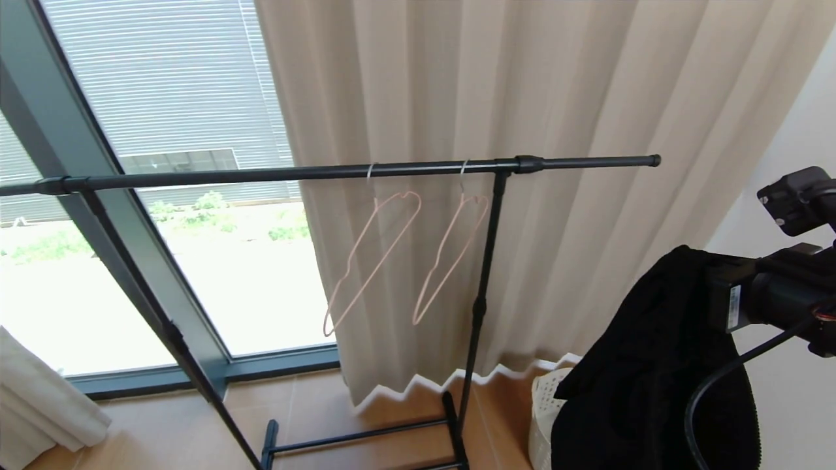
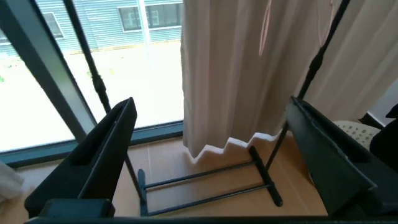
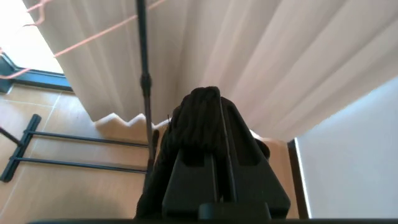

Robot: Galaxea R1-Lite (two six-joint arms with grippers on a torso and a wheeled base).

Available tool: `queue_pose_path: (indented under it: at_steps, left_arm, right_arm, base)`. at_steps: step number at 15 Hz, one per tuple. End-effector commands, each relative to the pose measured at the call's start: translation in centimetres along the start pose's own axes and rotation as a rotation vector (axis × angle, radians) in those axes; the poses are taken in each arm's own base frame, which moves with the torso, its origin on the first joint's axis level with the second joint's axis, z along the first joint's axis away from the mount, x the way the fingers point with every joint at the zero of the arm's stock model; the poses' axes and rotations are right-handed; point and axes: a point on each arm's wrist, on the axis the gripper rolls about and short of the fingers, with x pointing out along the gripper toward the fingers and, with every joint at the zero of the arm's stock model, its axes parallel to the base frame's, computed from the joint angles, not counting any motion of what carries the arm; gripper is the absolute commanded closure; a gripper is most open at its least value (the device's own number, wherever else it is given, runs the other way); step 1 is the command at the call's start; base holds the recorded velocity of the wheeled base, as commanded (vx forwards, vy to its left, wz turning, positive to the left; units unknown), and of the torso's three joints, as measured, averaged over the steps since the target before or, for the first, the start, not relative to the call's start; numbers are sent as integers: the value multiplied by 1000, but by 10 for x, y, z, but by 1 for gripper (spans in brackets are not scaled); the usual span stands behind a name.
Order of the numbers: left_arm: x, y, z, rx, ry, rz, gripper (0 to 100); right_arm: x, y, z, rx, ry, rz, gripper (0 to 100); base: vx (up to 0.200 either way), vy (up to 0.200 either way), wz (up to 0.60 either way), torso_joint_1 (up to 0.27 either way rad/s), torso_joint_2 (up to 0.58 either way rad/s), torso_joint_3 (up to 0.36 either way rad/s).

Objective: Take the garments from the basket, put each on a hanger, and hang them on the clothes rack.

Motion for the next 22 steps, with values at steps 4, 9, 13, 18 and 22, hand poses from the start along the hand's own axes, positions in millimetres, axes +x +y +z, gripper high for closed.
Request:
queue_pose_path:
  at_steps: [4,9,13,18,22]
  left_arm:
    - [0,0,0,-2,1,-1,0]
    - [0,0,0,0,1,-1,0]
    - [0,0,0,0,1,0,0]
    - [0,0,0,4,6,2,0]
    - [9,1,3,-2,148,27,0]
  right_arm:
    - [-1,0,0,1,-3,0,100]
    - [-1,0,0,1,-3,-2,100]
    - [-5,-2,4,2,-24,-7,100]
    - [-21,-4,6,6,-66,-14,100]
    - [-35,-5,6,-35,-88,-43,100]
  base:
    - [-150,0,0,7,2,2]
    - [-120,0,0,-1,1,0]
    - [0,0,0,0,0,0]
    - [0,0,0,0,0,0]
    - [0,0,0,0,0,0]
